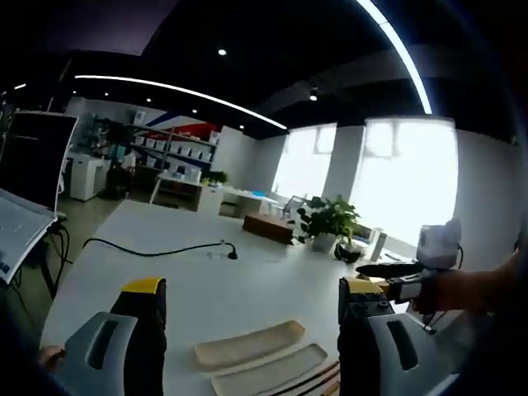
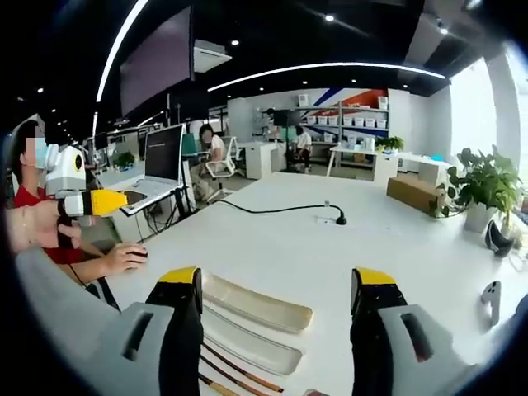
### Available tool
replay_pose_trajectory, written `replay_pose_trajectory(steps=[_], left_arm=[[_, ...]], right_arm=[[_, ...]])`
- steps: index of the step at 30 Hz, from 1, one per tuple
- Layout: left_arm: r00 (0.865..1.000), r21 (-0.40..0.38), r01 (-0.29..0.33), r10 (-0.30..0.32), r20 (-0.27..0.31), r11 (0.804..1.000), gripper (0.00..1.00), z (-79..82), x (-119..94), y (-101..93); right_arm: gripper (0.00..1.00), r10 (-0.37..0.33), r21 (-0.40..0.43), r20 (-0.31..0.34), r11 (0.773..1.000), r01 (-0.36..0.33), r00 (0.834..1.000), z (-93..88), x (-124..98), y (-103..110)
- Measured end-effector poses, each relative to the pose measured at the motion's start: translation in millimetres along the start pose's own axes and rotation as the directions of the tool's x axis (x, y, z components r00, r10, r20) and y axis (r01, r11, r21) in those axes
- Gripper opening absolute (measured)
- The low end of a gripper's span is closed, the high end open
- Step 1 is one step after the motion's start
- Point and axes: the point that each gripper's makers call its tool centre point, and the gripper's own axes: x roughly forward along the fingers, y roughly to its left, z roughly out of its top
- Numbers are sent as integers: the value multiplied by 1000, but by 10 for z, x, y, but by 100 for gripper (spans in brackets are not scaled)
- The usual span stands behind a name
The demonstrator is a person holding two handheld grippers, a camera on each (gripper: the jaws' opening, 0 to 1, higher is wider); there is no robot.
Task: Arrange the utensils inside the cutlery case until each visible utensil rests in its matching compartment.
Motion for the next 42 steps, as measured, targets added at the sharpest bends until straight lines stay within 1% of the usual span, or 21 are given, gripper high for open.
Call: replay_pose_trajectory(steps=[1,5,12,34,42], left_arm=[[1000,1,0,0,-2,1000,89,-3,2,-2],[1000,17,4,-4,-2,1000,89,5,3,-10],[1000,16,0,0,-3,1000,89,4,0,-1],[1000,34,3,-2,-14,999,89,-18,-5,-23],[1000,41,2,-1,-13,999,89,-11,-8,-23]], right_arm=[[70,9,5,-15,1000,-9,1000,-24,4,14],[71,13,-19,-15,1000,-13,1000,-18,11,37],[70,16,-27,-27,999,-17,999,-34,3,50],[69,8,-20,-22,1000,-8,1000,-35,-14,19],[66,27,-20,-8,999,-27,1000,5,-20,64]])
